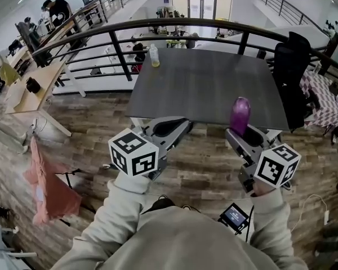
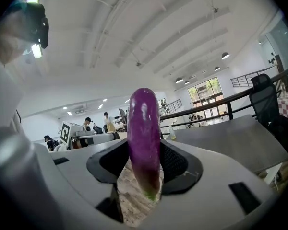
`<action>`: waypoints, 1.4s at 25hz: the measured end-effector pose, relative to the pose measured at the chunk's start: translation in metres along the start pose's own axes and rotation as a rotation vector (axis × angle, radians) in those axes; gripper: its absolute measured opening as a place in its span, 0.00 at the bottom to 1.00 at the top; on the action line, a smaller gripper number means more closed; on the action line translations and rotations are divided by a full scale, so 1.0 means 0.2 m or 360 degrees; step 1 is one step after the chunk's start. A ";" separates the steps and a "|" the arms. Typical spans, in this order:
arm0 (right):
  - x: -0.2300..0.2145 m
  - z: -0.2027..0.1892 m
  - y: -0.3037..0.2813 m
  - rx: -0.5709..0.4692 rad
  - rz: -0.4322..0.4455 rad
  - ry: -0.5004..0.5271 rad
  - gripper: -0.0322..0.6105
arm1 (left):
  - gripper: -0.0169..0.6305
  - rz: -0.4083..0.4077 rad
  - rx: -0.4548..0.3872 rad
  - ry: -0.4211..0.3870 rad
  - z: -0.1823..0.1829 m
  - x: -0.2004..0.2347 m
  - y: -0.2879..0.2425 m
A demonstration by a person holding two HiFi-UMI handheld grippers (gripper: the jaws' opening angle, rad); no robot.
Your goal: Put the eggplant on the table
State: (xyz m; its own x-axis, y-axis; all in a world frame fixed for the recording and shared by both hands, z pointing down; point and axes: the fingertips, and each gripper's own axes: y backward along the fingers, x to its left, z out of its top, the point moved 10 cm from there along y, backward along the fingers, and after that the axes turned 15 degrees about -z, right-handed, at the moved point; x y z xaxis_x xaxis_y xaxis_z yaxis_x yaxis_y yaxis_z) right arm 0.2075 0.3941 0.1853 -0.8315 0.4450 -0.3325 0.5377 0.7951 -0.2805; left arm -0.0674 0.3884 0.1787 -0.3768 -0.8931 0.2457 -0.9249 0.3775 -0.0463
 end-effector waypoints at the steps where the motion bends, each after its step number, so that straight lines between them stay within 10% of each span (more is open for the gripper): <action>1: -0.01 0.00 0.00 0.0005 -0.0001 -0.0005 0.37 | 0.03 0.0004 0.0007 0.0001 0.00 0.01 -0.01; 35: -0.30 0.12 -0.43 0.0059 -0.0026 -0.0096 0.37 | 0.03 -0.0090 -0.0011 -0.0010 0.06 0.61 -0.33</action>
State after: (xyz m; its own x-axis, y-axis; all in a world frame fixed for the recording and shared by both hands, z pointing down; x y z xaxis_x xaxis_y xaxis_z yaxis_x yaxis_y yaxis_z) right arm 0.2156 0.2891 0.2077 -0.8308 0.4054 -0.3812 0.5298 0.7858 -0.3190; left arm -0.0524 0.2514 0.2000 -0.3244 -0.9145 0.2419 -0.9443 0.3281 -0.0260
